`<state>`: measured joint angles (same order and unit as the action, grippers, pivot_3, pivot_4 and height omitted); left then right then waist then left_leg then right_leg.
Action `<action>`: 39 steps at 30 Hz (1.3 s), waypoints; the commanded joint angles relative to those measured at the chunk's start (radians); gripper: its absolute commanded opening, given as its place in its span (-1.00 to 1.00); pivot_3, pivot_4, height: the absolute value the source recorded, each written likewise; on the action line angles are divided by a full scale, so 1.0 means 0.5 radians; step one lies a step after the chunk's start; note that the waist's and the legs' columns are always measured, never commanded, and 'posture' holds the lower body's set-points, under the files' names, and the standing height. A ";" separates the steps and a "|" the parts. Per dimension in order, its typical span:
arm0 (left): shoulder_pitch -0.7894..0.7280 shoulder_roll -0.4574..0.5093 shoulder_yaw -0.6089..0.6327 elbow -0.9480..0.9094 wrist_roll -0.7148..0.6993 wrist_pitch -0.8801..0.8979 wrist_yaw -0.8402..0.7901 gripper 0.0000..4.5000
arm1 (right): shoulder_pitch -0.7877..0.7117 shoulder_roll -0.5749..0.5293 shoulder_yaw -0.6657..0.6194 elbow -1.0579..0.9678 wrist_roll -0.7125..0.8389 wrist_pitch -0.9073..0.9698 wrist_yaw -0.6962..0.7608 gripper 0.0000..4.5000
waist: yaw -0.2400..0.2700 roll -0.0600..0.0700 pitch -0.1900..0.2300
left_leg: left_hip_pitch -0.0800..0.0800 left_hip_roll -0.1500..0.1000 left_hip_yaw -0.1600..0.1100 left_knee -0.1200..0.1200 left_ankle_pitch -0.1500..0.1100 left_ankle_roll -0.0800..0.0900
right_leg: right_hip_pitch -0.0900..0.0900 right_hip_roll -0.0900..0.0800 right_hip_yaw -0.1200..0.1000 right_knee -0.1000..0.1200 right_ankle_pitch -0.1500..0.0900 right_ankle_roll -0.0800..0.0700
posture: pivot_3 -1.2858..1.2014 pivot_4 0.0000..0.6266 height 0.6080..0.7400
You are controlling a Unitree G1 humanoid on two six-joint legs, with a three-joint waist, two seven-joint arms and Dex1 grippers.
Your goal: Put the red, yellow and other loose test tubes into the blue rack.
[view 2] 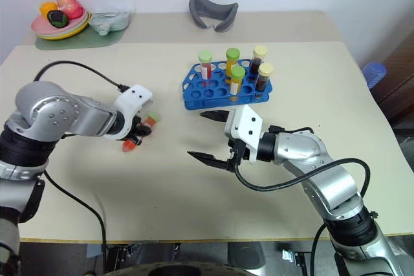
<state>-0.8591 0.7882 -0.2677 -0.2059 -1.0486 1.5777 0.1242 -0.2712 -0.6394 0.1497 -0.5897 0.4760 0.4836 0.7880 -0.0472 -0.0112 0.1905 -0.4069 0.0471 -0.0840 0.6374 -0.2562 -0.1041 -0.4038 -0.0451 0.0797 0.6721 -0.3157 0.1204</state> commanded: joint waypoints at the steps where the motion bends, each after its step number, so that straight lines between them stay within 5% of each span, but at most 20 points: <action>1: 0.057 -0.069 0.210 -0.375 0.370 -0.789 -0.247 -0.64 | 0.153 -0.023 -0.170 -0.036 0.010 0.036 -0.091 1.00 | 0.016 0.000 0.000 | -0.001 0.000 0.000 0.000 0.002 -0.003 | 0.000 0.000 0.000 -0.001 0.000 0.000 | 0.03 -0.52 1.00; 4: 0.176 -0.154 0.058 -0.470 0.824 -1.443 -0.438 -0.64 | 0.277 0.001 -0.265 -0.004 -0.018 0.052 -0.191 1.00 | 0.029 0.000 -0.001 | -0.003 0.000 0.003 0.000 0.003 -0.006 | 0.000 -0.003 -0.001 -0.007 0.000 0.000 | 0.03 -0.52 1.00; 9: 0.292 -0.609 -0.107 -0.087 1.341 -2.261 -0.553 -0.64 | 0.316 0.169 -0.373 0.083 -0.088 0.062 -0.490 1.00 | 0.035 0.002 -0.003 | 0.002 0.000 0.005 0.000 0.002 -0.004 | 0.006 -0.001 0.000 -0.006 0.000 0.000 | 0.03 -0.52 1.00; 18: 0.244 -1.255 -0.110 0.816 1.856 -3.269 -0.567 -0.64 | 0.364 0.331 -0.442 0.006 -0.085 0.145 -0.729 1.00 | 0.026 0.003 -0.003 | -0.001 0.000 0.005 0.011 -0.009 0.015 | 0.007 -0.001 0.000 -0.006 0.000 0.001 | 0.03 -0.52 1.00; 28: 0.261 -1.512 0.013 1.187 1.954 -3.522 -0.644 -0.64 | 0.407 0.302 -0.457 -0.043 -0.090 0.172 -0.751 1.00 | 0.011 0.003 -0.003 | -0.001 0.000 0.004 0.016 -0.012 0.022 | 0.010 0.000 0.000 -0.006 0.000 0.001 | 0.03 -0.52 1.00; 39: 0.367 -1.561 0.102 1.187 2.014 -3.520 -0.682 -0.64 | 0.319 0.285 -0.449 -0.002 -0.090 0.184 -0.727 1.00 | 0.013 0.003 -0.004 | 0.001 0.000 0.003 0.016 -0.012 0.022 | 0.012 0.000 -0.001 -0.006 0.000 0.001 | 0.03 -0.52 1.00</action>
<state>-0.6788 0.0158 -0.2304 0.4129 -0.0469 -0.1702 -0.2137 -0.1003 -0.4910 -0.0556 -0.5655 0.4262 0.5824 0.4208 -0.0406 -0.0097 0.1887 -0.4066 0.0470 -0.0826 0.6455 -0.2624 -0.0931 -0.3978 -0.0451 0.0790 0.6693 -0.3155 0.1211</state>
